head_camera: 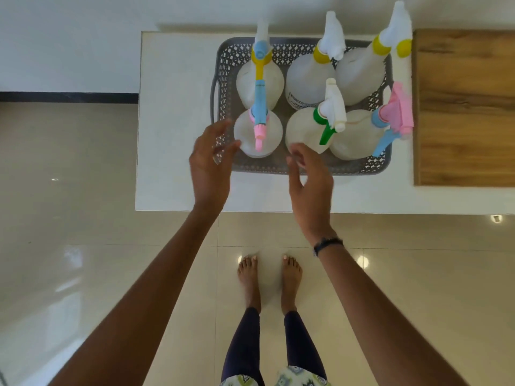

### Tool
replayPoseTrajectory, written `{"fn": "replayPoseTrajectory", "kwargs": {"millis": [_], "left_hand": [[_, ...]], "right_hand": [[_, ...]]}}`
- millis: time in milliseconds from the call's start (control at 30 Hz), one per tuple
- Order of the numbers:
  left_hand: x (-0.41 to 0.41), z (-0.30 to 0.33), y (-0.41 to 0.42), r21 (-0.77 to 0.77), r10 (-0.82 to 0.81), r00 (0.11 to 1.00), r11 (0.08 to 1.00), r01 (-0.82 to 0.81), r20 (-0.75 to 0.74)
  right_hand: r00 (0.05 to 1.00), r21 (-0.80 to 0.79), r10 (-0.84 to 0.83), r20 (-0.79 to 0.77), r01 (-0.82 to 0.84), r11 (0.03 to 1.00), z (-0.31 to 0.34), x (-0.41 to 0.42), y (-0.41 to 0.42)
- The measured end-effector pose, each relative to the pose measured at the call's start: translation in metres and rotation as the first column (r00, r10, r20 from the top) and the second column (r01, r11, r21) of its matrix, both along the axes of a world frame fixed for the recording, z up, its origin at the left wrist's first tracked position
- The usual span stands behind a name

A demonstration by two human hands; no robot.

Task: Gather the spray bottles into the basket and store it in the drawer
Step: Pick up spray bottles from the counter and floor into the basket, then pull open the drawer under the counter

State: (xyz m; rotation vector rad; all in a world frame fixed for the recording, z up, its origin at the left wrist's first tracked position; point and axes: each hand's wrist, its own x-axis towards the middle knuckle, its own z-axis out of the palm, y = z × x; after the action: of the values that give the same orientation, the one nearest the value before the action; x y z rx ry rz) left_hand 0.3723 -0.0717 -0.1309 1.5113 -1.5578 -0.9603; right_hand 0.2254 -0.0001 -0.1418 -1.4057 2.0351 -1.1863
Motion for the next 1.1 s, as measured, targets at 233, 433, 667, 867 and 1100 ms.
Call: {"fn": "replayPoseTrajectory", "kwargs": {"millis": [233, 433, 667, 867, 1100], "left_hand": [[0.014, -0.017, 0.015, 0.086, 0.312, 0.944, 0.943, -0.321, 0.104], [0.002, -0.026, -0.003, 0.218, 0.138, 0.972, 0.96, -0.179, 0.188], [0.006, -0.034, 0.004, 0.251, 0.169, 0.976, 0.947, -0.199, 0.136], [0.014, -0.033, 0.033, 0.259, 0.21, 0.97, 0.936, -0.236, 0.126], [0.022, -0.033, 0.058, 0.297, 0.235, 0.964, 0.918, -0.263, 0.127]], "right_hand": [[0.893, -0.045, -0.445, -0.073, 0.442, 0.896, -0.006, -0.091, 0.056], [0.951, 0.18, -0.291, -0.102, 0.305, 0.935, -0.021, -0.138, 0.014], [0.949, 0.172, -0.272, -0.16, 0.298, 0.939, -0.038, -0.144, 0.017], [0.949, 0.164, -0.269, -0.164, 0.295, 0.941, -0.034, -0.134, 0.045], [0.951, 0.164, -0.264, -0.159, 0.289, 0.943, -0.027, -0.122, 0.071]]}}
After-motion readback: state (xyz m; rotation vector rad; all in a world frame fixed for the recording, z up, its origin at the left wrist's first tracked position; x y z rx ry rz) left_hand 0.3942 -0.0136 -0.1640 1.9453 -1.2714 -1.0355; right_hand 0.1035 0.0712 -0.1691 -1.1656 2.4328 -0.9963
